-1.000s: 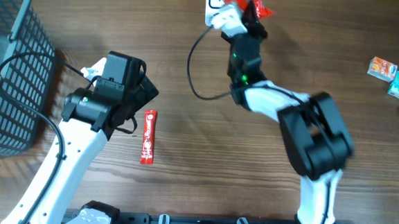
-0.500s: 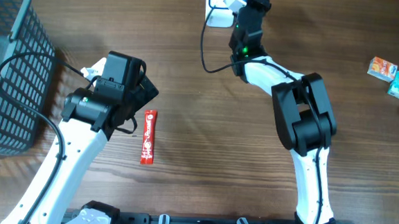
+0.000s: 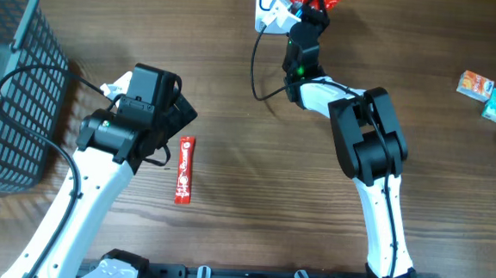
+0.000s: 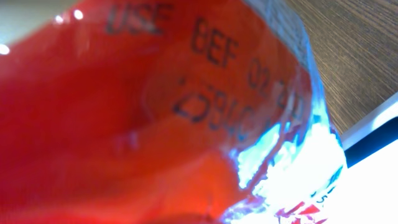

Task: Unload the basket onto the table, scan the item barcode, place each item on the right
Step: 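Carry the red candy bag right and drop it at the table's right edge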

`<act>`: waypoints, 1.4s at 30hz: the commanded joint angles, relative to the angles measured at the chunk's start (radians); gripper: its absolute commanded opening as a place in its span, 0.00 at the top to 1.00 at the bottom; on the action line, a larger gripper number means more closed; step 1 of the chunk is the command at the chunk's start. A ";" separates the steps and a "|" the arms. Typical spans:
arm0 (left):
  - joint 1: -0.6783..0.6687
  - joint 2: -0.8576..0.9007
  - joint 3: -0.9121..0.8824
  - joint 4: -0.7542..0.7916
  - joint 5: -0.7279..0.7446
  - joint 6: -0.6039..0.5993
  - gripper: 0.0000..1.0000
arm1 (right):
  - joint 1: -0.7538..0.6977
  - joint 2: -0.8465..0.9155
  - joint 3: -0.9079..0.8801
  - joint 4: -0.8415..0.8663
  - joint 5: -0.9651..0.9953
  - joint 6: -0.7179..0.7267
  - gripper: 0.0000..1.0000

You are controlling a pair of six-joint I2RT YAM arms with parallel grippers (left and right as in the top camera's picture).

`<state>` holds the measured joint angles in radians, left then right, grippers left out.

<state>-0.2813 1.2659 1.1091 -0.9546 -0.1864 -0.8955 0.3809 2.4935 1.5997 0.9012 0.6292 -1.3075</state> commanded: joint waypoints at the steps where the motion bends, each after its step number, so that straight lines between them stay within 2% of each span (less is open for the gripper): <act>1: 0.000 -0.004 0.008 -0.001 -0.017 0.006 0.00 | 0.005 0.000 0.023 0.037 0.003 -0.006 0.95; 7: 0.000 -0.004 0.008 -0.001 -0.017 0.006 0.00 | -0.067 -0.004 0.051 0.213 0.139 -0.030 0.96; 13: 0.000 -0.004 0.008 -0.001 -0.017 0.006 0.00 | -0.273 -0.004 0.111 0.203 0.572 0.118 0.96; 17: 0.000 -0.004 0.008 -0.001 -0.017 0.006 0.00 | -0.428 -0.004 0.109 0.102 0.793 0.193 0.96; 22: 0.000 -0.004 0.008 -0.001 -0.017 0.006 0.00 | -0.574 -0.004 0.105 0.023 0.890 0.170 0.96; 29: 0.000 -0.004 0.008 -0.001 -0.017 0.006 0.00 | -0.653 -0.004 0.084 -0.035 0.890 0.133 0.96; 30: 0.000 -0.004 0.008 -0.001 -0.017 0.006 0.00 | -0.654 -0.004 0.080 -0.034 0.890 0.138 0.91; 31: 0.000 -0.004 0.008 -0.001 -0.017 0.006 0.00 | -0.653 -0.004 0.076 -0.034 0.890 0.153 0.78; 33: 0.000 -0.004 0.008 -0.001 -0.017 0.006 0.00 | -0.653 -0.004 0.076 -0.034 0.890 0.166 0.45; 35: 0.000 -0.004 0.008 -0.001 -0.017 0.006 0.00 | -0.653 -0.004 0.076 -0.034 0.890 0.166 0.29; 37: 0.000 -0.004 0.008 -0.001 -0.017 0.006 0.00 | -0.653 -0.004 0.076 -0.035 0.890 0.165 0.20; 42: 0.000 -0.004 0.008 -0.001 -0.017 0.006 0.00 | -0.652 -0.004 0.076 -0.035 0.890 0.166 0.07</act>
<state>-0.2813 1.2659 1.1091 -0.9546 -0.1864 -0.8955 -0.2710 2.4958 1.6817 0.8604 1.5021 -1.1561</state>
